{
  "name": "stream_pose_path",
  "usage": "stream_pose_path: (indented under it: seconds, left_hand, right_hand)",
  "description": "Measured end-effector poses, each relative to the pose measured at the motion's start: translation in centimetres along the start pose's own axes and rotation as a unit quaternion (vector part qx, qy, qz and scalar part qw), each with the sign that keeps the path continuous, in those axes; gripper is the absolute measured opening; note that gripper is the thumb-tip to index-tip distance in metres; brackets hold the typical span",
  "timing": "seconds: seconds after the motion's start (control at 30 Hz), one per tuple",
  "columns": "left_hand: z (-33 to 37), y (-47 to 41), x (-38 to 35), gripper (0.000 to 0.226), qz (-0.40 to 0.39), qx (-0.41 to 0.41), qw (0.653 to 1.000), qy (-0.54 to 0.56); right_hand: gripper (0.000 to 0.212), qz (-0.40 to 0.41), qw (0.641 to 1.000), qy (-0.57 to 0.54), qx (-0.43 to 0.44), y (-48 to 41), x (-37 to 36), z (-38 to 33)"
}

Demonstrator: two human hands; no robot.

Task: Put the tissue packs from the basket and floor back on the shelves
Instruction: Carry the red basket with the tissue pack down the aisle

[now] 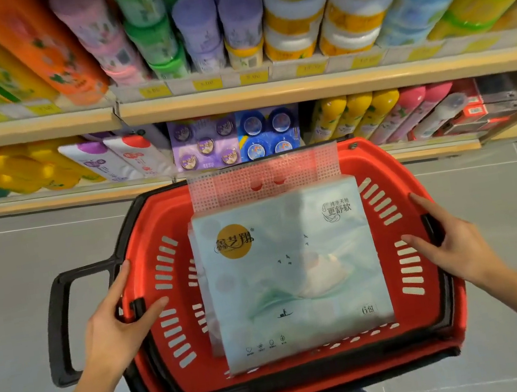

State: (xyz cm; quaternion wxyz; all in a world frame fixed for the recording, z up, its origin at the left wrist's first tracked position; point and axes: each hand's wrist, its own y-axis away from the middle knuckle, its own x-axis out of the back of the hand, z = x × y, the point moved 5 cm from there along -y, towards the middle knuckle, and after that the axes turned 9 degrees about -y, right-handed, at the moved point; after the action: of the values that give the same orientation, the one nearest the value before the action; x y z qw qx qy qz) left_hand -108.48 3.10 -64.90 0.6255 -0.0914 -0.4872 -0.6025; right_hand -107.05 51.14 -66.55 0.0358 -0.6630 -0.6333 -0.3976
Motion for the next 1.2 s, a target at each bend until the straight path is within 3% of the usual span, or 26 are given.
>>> stream_pose_path:
  seconds: [0.3, 0.5, 0.73, 0.93, 1.07, 1.2]
  left_hand:
    - [6.1, 10.2, 13.1, 0.070, 0.078, -0.008, 0.997, 0.001]
    - [8.9, 18.7, 23.3, 0.074, 0.147, 0.005, 0.989, 0.027]
    - [9.5, 30.0, 34.4, 0.075, 0.246, 0.017, 0.967, 0.057]
    - [4.5, 38.2, 42.1, 0.082, 0.321, 0.050, 0.941, 0.095]
    - [0.2, 43.1, 46.1, 0.061, 0.375, 0.076, 0.913, 0.141]
    - [-5.5, 47.1, 50.4, 0.063, 0.431, 0.116, 0.882, 0.150]
  right_hand:
    - [0.068, 0.007, 0.996, -0.021, 0.083, 7.2, 7.8, -13.0]
    - [0.064, 0.028, 0.979, -0.001, 0.200, 12.5, 12.9, -24.1]
    - [0.061, -0.025, 0.947, -0.006, 0.320, 18.0, 16.2, -37.2]
    - [0.058, -0.084, 0.910, -0.026, 0.406, 22.7, 13.9, -48.4]
    - [0.056, -0.154, 0.884, -0.058, 0.437, 25.3, 9.1, -55.2]
    - [0.058, -0.200, 0.852, -0.064, 0.479, 28.7, 2.7, -62.4]
